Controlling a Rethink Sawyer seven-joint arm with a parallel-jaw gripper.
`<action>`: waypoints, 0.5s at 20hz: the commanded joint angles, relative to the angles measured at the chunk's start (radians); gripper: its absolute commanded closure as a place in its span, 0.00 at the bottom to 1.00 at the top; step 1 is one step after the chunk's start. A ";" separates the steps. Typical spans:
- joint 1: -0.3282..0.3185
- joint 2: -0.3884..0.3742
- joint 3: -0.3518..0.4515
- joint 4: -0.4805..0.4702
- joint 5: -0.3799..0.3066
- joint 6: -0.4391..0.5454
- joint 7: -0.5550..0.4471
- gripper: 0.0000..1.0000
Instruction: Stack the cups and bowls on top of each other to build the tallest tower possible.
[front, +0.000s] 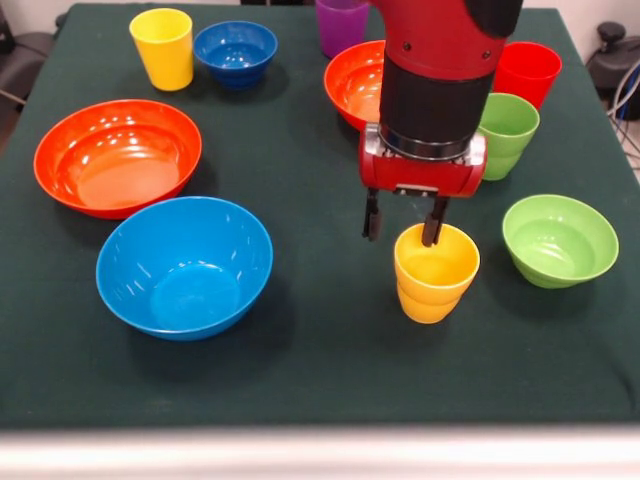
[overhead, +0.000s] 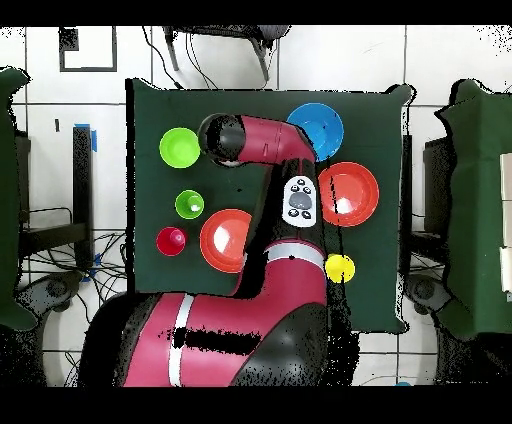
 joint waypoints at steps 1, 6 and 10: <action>0.016 0.057 0.071 0.070 -0.031 -0.112 0.116 0.00; 0.017 0.066 0.077 0.067 -0.017 -0.157 0.129 0.00; 0.009 0.060 0.088 0.068 -0.011 -0.181 0.117 0.00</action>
